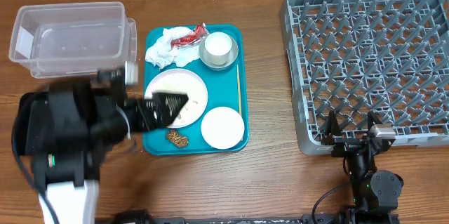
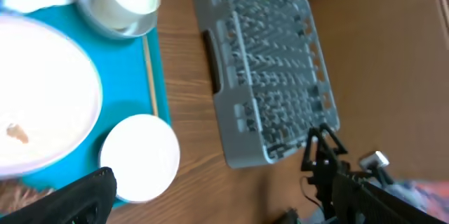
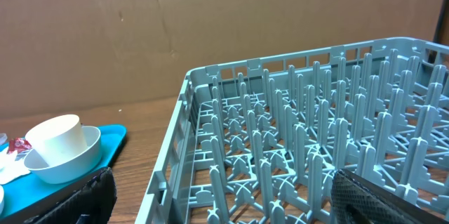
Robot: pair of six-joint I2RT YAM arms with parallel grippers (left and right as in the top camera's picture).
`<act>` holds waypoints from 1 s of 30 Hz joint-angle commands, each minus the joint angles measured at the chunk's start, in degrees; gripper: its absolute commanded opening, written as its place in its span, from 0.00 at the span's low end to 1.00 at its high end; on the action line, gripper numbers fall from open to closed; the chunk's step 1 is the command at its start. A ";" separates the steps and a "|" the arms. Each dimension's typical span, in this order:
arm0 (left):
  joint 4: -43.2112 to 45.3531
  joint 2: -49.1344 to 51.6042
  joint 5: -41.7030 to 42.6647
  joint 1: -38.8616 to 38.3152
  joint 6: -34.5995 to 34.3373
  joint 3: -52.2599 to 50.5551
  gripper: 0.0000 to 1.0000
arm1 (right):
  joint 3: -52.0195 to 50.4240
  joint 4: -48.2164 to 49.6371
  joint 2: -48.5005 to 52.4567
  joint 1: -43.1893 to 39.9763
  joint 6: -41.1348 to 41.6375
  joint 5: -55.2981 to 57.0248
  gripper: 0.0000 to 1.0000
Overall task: Sort waste into correct bins and load items into the dishwasher
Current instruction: 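Reach the left gripper to the rice plate rim on the teal tray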
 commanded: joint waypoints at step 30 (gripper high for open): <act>0.66 44.74 -47.43 -27.91 -4.81 16.20 1.00 | -0.61 0.22 -0.57 -0.28 0.42 0.31 1.00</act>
